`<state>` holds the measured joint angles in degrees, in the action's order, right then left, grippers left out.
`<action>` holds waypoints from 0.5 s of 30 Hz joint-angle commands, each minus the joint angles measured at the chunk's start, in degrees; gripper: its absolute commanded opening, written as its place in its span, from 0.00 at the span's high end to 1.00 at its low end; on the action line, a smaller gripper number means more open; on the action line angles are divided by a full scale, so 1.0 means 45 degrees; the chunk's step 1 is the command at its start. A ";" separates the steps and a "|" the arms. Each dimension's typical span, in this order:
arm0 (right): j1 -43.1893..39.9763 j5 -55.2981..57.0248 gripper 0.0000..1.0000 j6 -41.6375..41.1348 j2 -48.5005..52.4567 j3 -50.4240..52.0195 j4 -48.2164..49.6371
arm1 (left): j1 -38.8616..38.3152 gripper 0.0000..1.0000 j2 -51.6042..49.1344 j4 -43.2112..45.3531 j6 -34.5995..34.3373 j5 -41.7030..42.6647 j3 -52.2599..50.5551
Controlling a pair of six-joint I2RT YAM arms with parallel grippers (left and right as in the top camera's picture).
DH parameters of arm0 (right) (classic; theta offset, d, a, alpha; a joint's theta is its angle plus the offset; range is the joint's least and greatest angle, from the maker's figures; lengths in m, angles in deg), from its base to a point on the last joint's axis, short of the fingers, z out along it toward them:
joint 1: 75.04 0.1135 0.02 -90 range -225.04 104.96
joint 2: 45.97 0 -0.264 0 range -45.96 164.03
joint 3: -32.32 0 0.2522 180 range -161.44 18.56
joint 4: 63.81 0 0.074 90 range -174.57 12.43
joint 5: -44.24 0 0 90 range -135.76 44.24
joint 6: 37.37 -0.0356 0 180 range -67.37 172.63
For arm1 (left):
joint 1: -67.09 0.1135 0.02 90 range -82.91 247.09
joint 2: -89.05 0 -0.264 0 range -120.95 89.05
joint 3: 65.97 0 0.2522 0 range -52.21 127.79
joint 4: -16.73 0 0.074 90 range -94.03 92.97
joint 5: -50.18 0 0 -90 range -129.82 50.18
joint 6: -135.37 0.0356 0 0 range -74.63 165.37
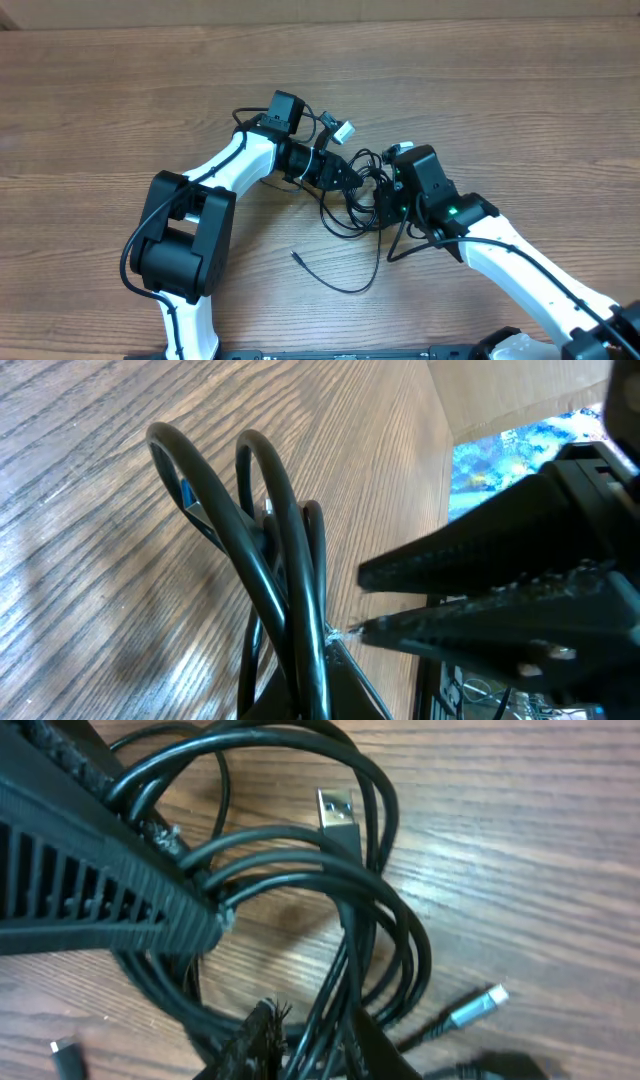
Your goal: Untangle cables
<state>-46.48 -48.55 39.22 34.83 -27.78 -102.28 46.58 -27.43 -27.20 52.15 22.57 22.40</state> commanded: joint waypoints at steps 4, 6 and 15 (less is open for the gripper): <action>0.0058 0.0165 0.80 0.0442 0.1020 -0.0204 0.0835 | -0.0029 0.96 -0.0092 0.0005 -0.0136 0.0869 -0.0063; 0.0058 0.0447 0.80 0.0437 0.1132 -0.0204 0.1030 | -0.0029 0.96 -0.0092 0.0005 -0.0136 0.0884 -0.0063; 0.0058 0.0748 0.80 0.0442 0.1146 -0.0204 0.1394 | -0.0024 0.96 -0.0092 0.0005 -0.0131 0.1103 -0.0063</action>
<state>-46.48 -46.16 40.73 39.83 -27.78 -96.51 46.58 -27.43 -27.22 51.70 24.76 22.40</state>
